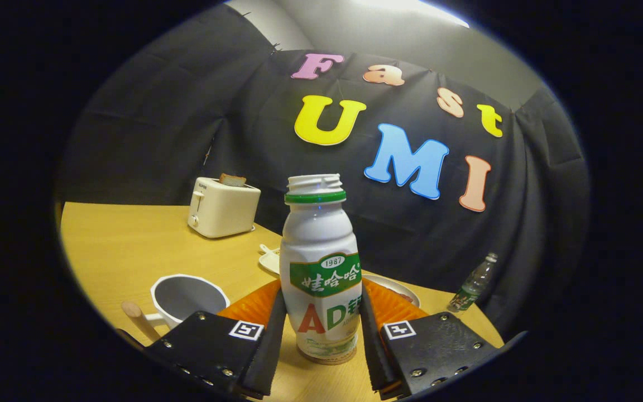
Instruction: Take the bottle from table, then pour the juice into the cup, finally place the bottle on the coaster
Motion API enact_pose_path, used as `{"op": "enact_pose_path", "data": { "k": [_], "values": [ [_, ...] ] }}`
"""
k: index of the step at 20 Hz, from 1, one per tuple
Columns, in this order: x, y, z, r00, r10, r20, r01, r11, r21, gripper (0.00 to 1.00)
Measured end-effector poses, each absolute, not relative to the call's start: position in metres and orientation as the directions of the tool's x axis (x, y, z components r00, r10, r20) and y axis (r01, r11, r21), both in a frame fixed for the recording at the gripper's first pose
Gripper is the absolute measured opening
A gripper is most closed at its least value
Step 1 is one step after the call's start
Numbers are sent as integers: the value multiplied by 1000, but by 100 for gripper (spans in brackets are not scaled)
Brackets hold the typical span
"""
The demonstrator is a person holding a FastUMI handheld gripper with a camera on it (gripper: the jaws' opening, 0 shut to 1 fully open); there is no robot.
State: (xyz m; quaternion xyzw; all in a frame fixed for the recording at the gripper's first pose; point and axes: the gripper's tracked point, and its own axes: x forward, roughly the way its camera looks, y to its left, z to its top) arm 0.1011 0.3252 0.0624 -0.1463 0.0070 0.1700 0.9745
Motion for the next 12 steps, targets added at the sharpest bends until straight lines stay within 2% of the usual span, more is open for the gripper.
{"op": "enact_pose_path", "data": {
  "k": [7, 12],
  "values": [
    [114, 324, 36, 939, 336, -77, -344, 923, -169, 63],
    [127, 316, 23, 950, 299, -87, -309, 938, -157, 63]
  ]
}}
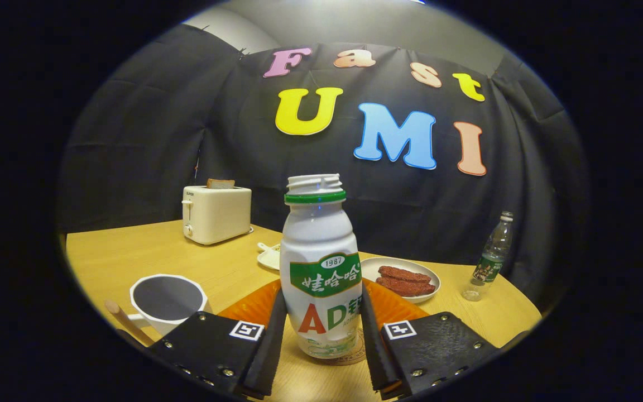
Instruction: Take the bottle from table, then pour the juice into the cup, finally place the bottle on the coaster
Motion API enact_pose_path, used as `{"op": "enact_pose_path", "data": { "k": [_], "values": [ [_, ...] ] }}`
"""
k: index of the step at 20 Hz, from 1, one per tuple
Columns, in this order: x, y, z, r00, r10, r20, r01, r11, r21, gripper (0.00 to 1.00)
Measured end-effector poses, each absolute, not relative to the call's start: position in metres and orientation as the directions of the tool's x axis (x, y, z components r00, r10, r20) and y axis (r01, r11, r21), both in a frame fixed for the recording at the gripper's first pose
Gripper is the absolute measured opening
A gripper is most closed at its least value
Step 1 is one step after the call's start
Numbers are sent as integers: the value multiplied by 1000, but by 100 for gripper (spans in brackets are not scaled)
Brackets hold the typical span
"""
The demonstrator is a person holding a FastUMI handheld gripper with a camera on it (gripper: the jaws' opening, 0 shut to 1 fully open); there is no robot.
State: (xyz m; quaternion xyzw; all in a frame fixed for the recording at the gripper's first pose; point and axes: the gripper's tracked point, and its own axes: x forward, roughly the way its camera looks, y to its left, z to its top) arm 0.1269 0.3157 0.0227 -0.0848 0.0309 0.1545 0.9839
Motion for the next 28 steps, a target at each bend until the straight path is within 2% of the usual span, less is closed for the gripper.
{"op": "enact_pose_path", "data": {
  "k": [21, 28],
  "values": [
    [141, 299, 4, 956, 288, -59, -285, 957, 56, 64],
    [141, 297, 1, 959, 273, -74, -271, 962, 35, 73]
  ]
}}
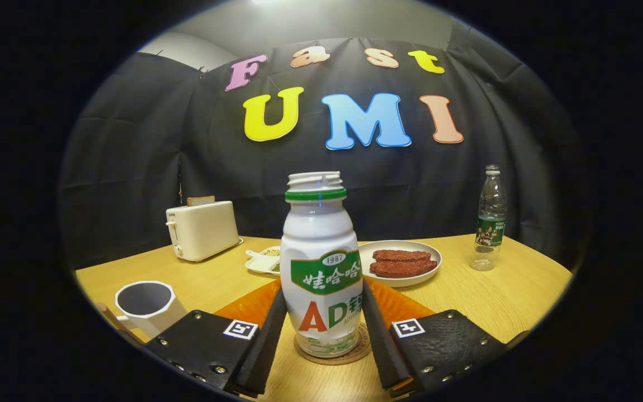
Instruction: Take the bottle from table, then pour the juice into the cup, finally place the bottle on the coaster
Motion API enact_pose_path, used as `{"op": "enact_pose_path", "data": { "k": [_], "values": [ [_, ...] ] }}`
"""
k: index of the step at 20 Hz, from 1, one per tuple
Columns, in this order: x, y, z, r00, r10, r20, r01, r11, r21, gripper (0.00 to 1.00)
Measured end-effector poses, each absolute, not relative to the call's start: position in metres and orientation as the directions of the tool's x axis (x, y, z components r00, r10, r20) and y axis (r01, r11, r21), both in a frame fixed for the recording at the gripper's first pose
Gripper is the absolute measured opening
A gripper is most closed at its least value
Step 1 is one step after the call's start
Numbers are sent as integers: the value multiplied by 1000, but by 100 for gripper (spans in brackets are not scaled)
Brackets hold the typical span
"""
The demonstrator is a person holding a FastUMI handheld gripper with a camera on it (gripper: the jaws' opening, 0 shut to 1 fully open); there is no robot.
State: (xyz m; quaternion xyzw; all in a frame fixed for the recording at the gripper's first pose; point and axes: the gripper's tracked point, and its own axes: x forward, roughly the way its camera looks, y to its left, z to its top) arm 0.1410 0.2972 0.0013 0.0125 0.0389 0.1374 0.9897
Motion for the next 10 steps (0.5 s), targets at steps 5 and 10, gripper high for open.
{"op": "enact_pose_path", "data": {
  "k": [5, 10],
  "values": [
    [130, 296, 30, 960, 278, -6, -278, 960, 5, 90],
    [97, 286, 95, 960, 250, 128, -251, 968, -7, 90]
  ]
}}
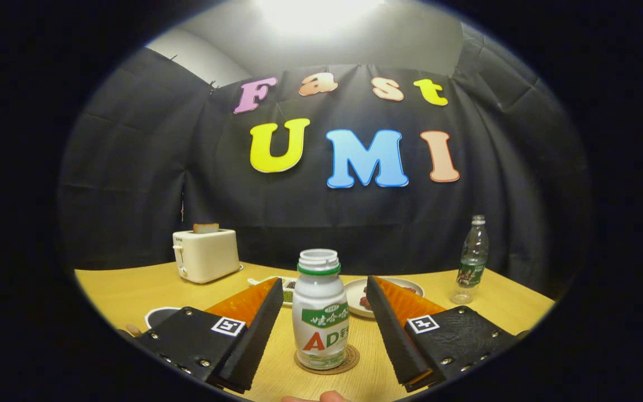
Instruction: Take the bottle from table, then pour the juice into the cup, finally place the bottle on the coaster
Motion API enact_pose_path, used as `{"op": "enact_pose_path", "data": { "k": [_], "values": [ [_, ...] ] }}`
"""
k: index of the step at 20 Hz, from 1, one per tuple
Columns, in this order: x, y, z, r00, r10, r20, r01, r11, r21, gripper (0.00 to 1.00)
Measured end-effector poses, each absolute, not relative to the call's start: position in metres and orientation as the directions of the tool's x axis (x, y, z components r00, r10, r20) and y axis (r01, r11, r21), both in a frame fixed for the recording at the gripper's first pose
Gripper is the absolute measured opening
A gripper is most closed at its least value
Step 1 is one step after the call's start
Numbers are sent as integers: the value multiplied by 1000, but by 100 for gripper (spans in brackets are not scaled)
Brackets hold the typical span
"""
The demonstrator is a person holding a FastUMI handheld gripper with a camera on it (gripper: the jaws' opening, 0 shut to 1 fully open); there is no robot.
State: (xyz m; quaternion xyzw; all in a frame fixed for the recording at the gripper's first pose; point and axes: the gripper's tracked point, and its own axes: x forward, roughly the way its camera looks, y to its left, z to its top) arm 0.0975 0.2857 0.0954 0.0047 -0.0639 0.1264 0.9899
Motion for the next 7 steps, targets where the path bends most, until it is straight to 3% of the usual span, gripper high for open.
{"op": "enact_pose_path", "data": {
  "k": [7],
  "values": [
    [45, 244, 170, 955, 203, 216, -203, 979, -23, 90]
  ]
}}
